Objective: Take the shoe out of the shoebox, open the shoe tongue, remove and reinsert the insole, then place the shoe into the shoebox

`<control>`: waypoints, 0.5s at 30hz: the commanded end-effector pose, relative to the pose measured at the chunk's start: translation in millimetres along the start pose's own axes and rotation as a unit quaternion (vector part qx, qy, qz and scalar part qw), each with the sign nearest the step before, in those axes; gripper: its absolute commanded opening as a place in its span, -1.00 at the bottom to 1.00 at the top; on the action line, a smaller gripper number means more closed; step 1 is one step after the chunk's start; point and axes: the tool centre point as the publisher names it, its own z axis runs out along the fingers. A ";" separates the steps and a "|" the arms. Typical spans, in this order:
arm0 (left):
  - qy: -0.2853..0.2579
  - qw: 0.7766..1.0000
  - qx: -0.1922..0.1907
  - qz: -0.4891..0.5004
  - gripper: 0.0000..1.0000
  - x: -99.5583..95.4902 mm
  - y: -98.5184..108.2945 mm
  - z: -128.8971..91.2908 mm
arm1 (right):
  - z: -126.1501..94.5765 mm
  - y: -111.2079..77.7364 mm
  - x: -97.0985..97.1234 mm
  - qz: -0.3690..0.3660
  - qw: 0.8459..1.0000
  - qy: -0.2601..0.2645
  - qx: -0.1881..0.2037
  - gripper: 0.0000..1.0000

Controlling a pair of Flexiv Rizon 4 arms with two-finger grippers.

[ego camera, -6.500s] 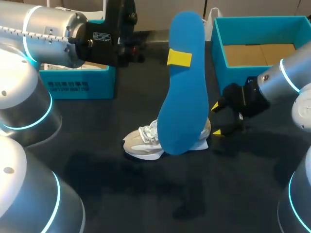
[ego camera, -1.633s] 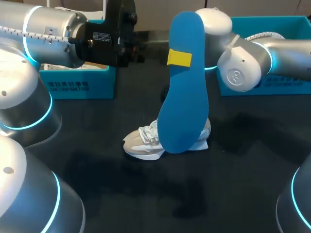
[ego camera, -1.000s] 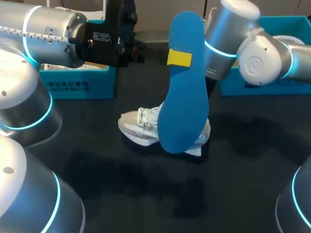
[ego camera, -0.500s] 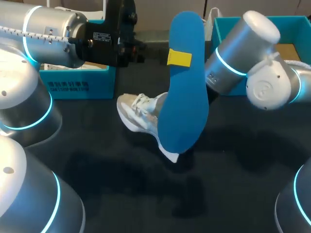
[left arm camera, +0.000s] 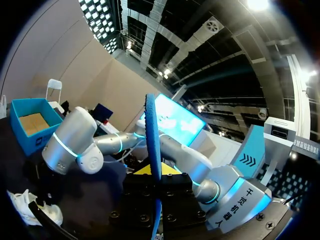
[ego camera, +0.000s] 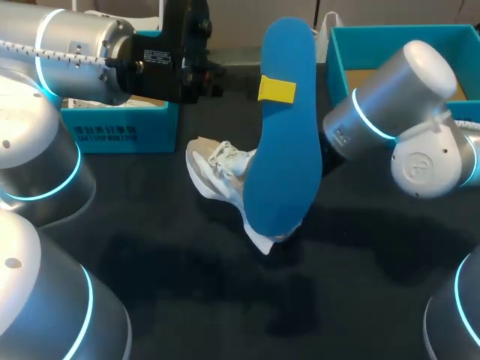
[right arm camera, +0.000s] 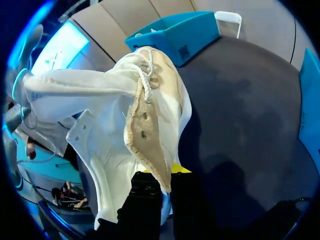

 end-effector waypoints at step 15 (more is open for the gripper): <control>-0.001 1.000 0.000 0.000 -1.00 0.0 0.4 0.2 | 10.6 -14.1 29.1 0.229 0.969 -0.073 -0.055 -1.00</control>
